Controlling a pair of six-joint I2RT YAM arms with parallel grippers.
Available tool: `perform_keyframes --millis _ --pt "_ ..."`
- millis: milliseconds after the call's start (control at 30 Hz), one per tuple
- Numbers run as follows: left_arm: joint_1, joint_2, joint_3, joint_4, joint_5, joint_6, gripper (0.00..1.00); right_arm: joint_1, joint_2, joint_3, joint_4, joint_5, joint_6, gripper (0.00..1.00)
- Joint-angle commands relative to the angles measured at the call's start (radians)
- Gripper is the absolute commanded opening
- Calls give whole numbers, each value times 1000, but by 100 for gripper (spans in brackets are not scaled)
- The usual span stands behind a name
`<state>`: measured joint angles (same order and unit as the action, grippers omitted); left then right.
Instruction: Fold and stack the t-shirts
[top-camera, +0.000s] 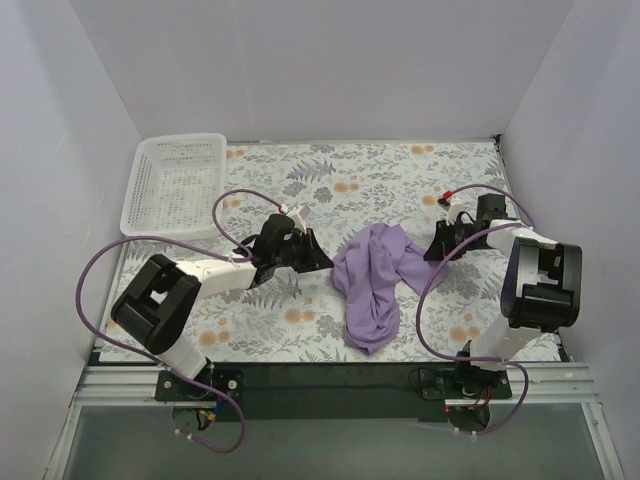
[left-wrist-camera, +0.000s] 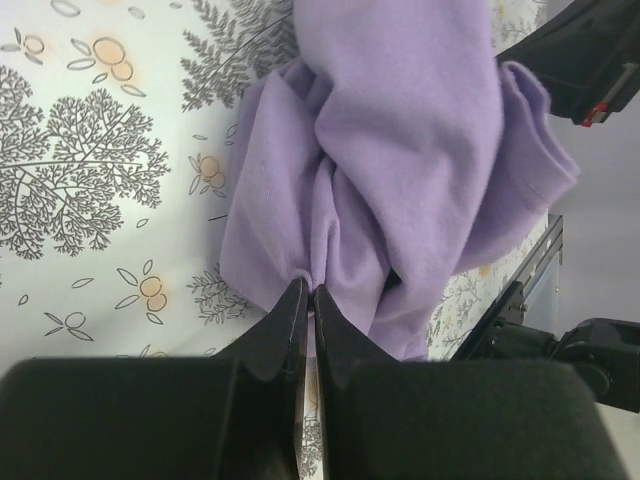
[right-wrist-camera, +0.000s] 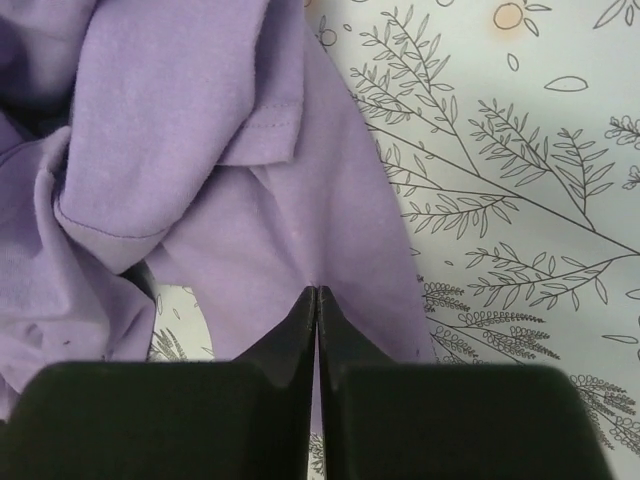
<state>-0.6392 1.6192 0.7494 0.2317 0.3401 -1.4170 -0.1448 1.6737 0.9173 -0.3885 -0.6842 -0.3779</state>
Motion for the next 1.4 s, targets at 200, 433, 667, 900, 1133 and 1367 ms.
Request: perform_keyframes --millis 200,433,667,900,1133,1367 --pt "-2 -315 28 -143 -133 159 0 5 -333 9 -182 -54 -209 1" --pt "-1 -564 142 -328 -318 288 0 7 -630 90 -263 29 -249 1" --pt "4 -726 361 -382 -503 394 0 5 -697 454 -306 170 -233 1" --pt "4 -759 511 -377 -559 481 0 5 -651 753 -288 282 -164 1" --pt "6 -760 516 -377 -541 498 0 5 -700 715 -213 319 -125 1" --pt "4 -742 501 -365 -489 487 0 5 -784 637 -211 85 -187 1"
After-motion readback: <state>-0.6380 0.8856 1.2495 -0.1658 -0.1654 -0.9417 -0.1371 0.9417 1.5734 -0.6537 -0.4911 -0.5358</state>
